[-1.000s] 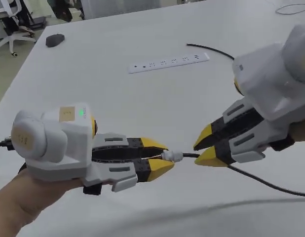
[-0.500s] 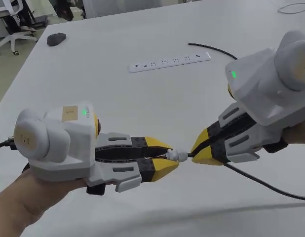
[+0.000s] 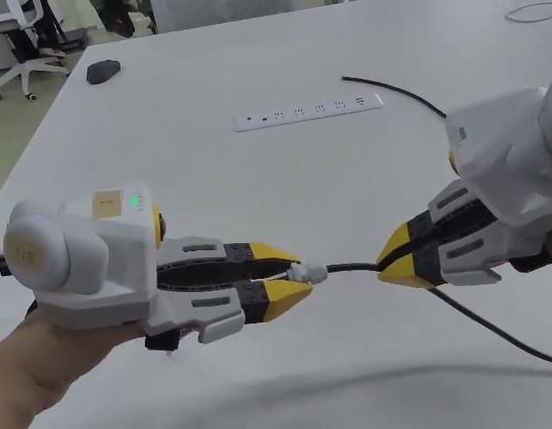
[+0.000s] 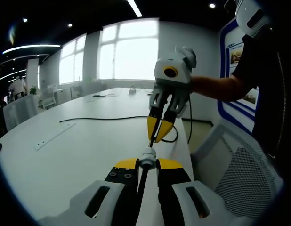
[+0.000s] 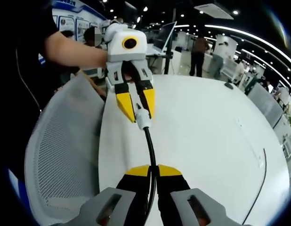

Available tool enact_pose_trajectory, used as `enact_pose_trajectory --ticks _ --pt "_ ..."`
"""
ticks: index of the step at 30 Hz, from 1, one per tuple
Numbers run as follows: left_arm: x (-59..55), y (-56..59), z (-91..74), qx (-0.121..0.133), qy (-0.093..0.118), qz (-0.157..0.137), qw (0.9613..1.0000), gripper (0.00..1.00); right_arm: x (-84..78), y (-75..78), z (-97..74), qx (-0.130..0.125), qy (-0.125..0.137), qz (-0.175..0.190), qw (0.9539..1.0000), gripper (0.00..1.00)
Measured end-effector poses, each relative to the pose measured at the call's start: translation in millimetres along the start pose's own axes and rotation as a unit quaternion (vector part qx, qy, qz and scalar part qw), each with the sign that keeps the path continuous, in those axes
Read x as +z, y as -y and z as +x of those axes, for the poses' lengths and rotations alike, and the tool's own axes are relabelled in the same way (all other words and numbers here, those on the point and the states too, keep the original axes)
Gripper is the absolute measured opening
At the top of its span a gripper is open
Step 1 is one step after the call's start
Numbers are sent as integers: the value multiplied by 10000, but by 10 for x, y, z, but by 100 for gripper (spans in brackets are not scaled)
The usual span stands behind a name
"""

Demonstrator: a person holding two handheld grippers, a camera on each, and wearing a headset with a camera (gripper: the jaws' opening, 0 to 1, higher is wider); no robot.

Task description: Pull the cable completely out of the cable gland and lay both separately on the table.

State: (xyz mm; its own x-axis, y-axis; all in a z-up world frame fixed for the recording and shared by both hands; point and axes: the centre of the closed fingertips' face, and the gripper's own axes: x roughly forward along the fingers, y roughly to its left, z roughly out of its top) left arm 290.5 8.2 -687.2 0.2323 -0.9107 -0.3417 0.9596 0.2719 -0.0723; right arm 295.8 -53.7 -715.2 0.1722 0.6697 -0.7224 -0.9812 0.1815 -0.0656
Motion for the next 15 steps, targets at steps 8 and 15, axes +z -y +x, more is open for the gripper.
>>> enact_pose_trajectory --ticks 8,15 --pt "0 -2 -94 133 67 -7 9999 15 -272 107 -120 -286 -171 168 9993 0" --pt "22 -14 -183 216 62 34 9997 15 -615 213 -207 -502 -302 502 9970 0"
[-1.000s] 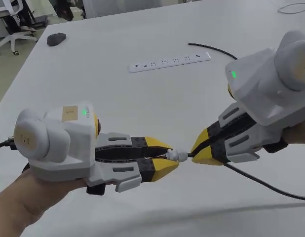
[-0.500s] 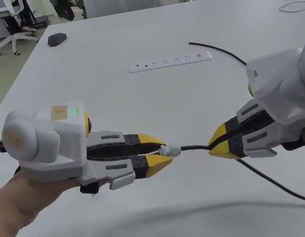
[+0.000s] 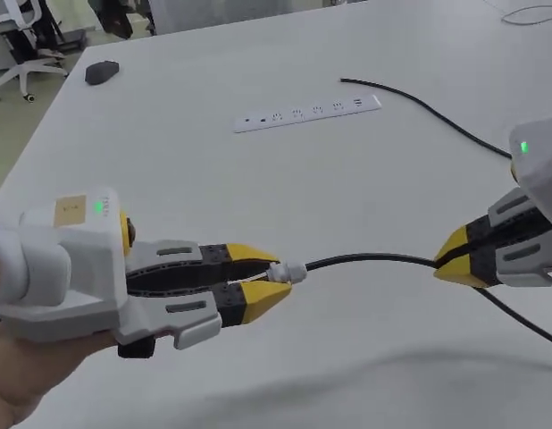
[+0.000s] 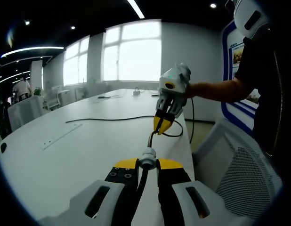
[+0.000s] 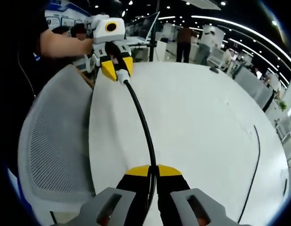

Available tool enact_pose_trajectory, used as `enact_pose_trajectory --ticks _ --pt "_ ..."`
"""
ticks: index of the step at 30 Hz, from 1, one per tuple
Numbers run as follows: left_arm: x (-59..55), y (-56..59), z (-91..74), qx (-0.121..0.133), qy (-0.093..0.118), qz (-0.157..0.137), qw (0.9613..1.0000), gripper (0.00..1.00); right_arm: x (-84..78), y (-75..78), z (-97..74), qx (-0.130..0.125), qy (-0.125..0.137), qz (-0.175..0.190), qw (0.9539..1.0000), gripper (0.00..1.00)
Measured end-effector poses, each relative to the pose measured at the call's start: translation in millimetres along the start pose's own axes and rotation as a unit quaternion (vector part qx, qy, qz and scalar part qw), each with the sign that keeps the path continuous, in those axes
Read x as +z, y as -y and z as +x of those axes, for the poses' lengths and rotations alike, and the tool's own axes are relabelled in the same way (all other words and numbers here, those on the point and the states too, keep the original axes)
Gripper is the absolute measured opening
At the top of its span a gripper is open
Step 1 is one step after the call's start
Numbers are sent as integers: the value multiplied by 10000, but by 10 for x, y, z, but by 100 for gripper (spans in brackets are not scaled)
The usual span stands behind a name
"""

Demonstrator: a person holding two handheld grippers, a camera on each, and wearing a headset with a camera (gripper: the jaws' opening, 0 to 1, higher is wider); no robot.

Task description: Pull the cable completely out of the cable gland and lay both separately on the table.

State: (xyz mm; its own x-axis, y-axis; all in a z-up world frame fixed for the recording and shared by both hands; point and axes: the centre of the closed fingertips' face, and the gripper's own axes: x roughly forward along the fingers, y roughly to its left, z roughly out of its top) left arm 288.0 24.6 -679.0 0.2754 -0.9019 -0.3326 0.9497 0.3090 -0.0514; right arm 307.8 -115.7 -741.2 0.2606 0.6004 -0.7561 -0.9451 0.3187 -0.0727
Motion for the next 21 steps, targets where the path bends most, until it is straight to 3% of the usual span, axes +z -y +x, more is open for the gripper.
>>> enact_pose_trajectory --ticks 3,11,21 --pt "-10 -4 -19 31 -6 20 10000 15 -141 44 6 -105 -127 47 9999 0" --pt "-12 -33 -41 86 47 -69 9999 15 -282 55 36 -120 -177 307 9993 0" --pt "-34 -73 -66 174 39 -68 9998 15 -599 155 57 -296 -605 345 9971 0"
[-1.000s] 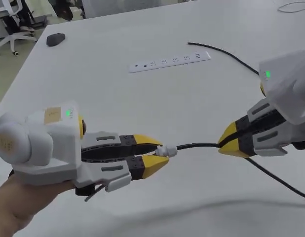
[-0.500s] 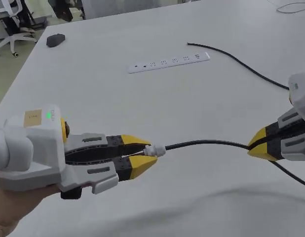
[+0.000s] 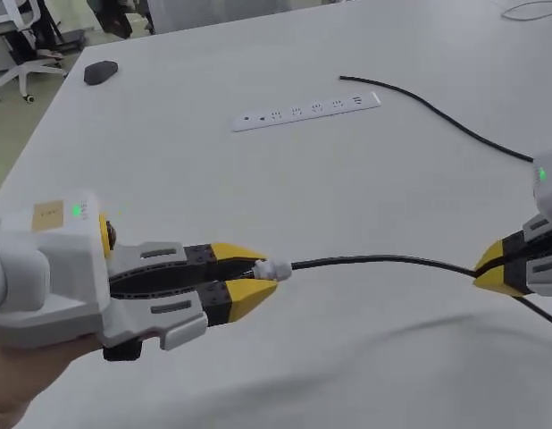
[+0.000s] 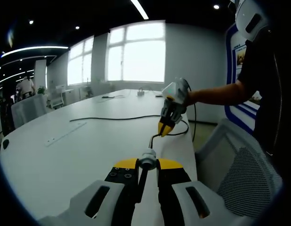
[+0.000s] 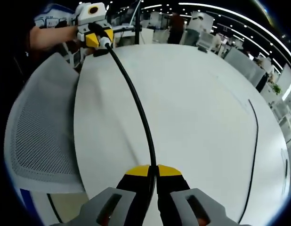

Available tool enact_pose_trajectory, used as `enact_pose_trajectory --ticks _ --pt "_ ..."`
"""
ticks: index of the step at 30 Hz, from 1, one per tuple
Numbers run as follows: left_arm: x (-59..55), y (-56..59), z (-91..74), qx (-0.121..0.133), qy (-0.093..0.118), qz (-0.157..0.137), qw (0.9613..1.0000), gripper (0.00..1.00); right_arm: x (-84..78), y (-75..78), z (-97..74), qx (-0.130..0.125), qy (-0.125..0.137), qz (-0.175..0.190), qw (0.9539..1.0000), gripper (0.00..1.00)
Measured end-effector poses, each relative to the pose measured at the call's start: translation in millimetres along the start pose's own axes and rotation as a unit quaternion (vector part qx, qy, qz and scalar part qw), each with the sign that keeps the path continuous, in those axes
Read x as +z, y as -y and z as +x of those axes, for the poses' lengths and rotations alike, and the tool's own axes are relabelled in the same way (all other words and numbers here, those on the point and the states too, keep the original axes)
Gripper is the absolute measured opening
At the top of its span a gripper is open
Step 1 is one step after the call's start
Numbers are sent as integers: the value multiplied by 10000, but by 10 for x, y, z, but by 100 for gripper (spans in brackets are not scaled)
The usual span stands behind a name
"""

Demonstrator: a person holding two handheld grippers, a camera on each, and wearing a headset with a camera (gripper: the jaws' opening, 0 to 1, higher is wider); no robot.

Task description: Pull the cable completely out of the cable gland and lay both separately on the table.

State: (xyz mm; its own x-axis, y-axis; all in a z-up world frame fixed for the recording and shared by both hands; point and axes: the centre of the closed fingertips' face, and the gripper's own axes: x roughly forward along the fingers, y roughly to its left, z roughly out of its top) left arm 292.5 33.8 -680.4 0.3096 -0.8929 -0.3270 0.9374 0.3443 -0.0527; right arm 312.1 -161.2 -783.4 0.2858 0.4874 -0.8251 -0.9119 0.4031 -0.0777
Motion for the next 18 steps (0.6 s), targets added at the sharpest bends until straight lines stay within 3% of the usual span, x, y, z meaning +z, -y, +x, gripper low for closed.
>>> enact_pose_trajectory --ticks 4,18 --pt "-13 -8 7 12 -11 -32 10000 15 -4 -19 6 82 7 85 9999 0" --pt "-44 -45 21 34 -36 -11 10000 15 -6 39 26 14 -43 167 9999 2"
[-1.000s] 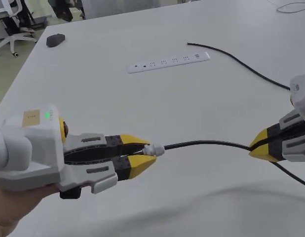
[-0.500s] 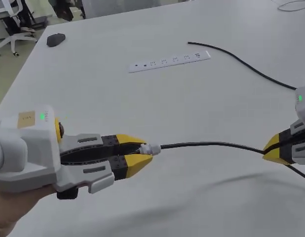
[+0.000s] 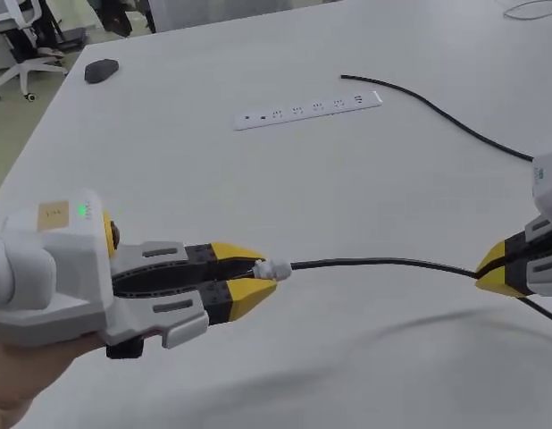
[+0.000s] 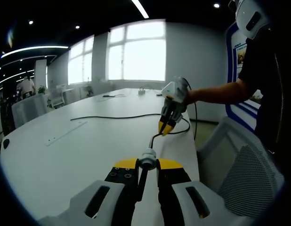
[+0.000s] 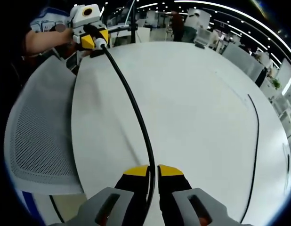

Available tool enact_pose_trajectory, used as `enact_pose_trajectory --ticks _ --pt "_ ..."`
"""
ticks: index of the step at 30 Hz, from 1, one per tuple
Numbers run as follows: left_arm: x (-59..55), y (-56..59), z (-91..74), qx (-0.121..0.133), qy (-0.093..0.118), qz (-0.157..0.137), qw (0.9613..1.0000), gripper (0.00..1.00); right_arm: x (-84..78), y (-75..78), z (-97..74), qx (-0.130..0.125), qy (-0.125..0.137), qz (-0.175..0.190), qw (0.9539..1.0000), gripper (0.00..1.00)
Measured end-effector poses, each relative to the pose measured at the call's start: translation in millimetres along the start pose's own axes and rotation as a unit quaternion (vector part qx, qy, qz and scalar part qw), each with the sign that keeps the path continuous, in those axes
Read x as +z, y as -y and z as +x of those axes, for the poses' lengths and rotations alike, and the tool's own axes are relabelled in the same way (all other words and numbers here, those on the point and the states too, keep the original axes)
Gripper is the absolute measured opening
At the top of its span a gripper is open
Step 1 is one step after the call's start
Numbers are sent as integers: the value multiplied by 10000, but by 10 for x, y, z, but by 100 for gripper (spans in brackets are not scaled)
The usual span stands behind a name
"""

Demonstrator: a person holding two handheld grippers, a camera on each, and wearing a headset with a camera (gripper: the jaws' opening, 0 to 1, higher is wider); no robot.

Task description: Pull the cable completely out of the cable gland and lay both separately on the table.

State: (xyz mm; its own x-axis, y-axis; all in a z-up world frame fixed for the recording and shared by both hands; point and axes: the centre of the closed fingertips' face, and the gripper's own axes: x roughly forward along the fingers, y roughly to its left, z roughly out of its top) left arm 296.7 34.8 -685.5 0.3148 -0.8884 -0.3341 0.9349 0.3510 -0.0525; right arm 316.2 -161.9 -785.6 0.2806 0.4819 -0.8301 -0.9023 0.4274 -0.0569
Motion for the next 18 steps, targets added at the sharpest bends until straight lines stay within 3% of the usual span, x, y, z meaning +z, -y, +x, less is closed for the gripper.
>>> enact_pose_trajectory --ticks 5,7,9,13,14,18 --pt "13 -52 -18 64 25 -21 10000 14 14 -19 9 71 -78 -7 9999 8" --pt "30 -60 -25 46 58 -80 9999 14 127 5 -11 -72 85 -223 9997 9" --pt "31 -64 -24 52 54 -35 10000 14 239 -43 -35 29 228 -197 9995 10" --pt "9 -60 -20 29 -25 -20 10000 14 705 -198 -137 466 967 -44 9942 13" --pt "14 -58 -19 24 -16 -15 10000 14 870 -198 -176 432 1213 -121 9916 13" --pt "35 -50 -5 6 -10 5 10000 14 1269 -322 -265 588 1680 -330 9835 12"
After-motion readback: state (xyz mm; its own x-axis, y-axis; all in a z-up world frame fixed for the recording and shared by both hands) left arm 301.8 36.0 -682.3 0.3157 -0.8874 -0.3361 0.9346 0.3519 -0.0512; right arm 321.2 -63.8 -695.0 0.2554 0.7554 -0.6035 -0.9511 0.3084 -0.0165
